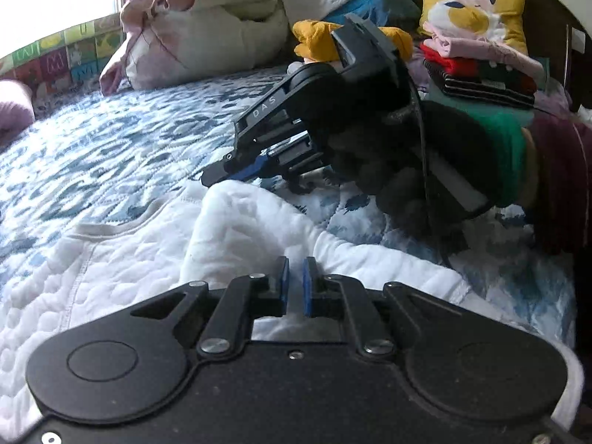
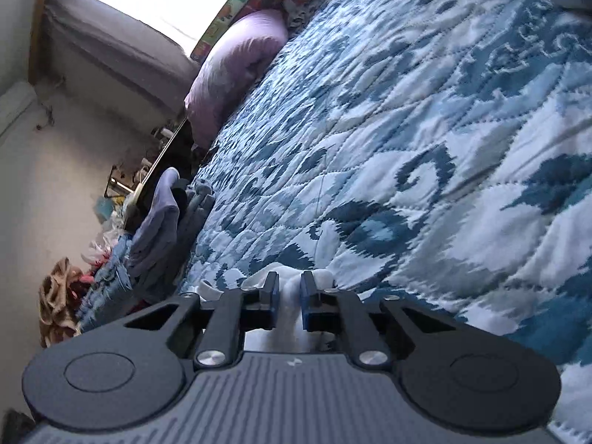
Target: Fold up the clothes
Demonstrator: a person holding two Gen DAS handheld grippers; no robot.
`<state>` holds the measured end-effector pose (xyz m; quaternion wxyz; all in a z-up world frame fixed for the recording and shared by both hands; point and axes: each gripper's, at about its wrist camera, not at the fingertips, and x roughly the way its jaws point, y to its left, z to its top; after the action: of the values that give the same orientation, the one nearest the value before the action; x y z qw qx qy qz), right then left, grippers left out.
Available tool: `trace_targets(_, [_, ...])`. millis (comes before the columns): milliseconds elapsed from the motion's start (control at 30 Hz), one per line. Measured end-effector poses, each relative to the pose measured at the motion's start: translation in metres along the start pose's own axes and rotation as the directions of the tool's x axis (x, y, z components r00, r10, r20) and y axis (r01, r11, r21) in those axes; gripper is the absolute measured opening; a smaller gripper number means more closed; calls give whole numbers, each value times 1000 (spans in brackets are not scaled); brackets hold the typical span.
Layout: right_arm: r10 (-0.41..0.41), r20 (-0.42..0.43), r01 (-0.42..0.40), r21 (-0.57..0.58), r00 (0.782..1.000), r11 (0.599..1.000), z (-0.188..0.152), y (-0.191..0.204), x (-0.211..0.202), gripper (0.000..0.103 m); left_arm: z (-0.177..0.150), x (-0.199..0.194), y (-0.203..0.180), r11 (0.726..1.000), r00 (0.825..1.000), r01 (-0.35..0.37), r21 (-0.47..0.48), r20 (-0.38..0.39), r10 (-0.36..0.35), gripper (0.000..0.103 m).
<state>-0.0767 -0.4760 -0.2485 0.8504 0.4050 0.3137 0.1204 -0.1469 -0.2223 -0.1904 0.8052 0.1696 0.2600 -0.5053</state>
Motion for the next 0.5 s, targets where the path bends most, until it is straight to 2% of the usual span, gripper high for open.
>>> trace_targets(233, [-28, 24, 29, -55, 999, 998, -5, 7, 1, 8, 3, 7, -13, 999, 999, -31, 24, -12, 32, 4])
trace_targets(300, [-40, 42, 43, -81, 998, 996, -5, 14, -5, 12, 2, 7, -11, 999, 999, -31, 14, -4, 31, 4])
trace_targets(367, [-46, 91, 55, -108, 995, 993, -3, 24, -20, 25, 2, 5, -8, 1000, 1000, -28, -11, 5, 28, 4])
trace_targets(500, [-70, 228, 120, -214, 971, 969, -3, 47, -61, 27, 3, 0, -7, 999, 1000, -26, -45, 12, 27, 5])
